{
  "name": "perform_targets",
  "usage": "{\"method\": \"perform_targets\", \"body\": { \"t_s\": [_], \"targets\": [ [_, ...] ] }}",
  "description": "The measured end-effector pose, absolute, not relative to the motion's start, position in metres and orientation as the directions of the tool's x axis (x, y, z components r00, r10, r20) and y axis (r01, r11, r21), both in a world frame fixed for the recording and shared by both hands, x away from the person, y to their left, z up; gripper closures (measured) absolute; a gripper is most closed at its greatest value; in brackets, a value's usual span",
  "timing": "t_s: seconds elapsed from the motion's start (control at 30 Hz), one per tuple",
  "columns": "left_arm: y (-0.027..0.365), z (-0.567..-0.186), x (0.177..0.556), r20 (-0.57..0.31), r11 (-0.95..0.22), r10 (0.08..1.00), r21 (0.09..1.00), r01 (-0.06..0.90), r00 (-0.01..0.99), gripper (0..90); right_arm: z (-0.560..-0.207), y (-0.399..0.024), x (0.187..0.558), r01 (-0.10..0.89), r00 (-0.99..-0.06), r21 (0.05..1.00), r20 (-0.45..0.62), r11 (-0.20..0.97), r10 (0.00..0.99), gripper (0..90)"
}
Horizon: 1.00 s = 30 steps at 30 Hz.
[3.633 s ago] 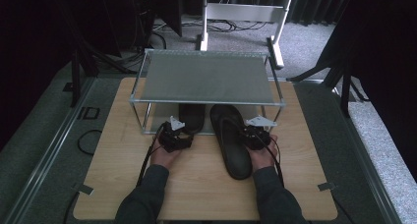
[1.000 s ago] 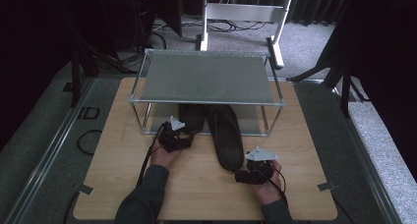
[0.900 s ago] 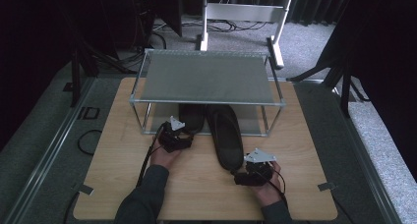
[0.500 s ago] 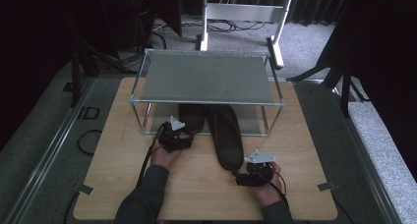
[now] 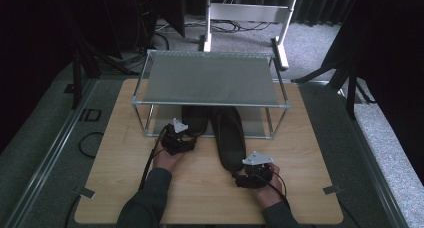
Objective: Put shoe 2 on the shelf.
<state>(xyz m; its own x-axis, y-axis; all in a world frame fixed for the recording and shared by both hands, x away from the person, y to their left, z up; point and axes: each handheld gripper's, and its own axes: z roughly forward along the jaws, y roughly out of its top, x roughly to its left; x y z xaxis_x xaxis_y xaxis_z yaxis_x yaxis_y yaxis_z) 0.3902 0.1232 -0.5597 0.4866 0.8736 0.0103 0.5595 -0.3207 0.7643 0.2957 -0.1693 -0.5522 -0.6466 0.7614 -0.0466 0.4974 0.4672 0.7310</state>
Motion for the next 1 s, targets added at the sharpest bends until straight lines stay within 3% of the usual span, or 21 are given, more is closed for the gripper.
{"method": "perform_targets", "body": {
  "t_s": [1.0],
  "targets": [
    [0.123,-0.56,0.391,0.007,-0.319,0.874,0.764,0.561,0.487,30.6,-0.54,-0.137,0.343,0.494,-0.591,0.773,-0.037,0.398,0.806,31.6]
  ]
}}
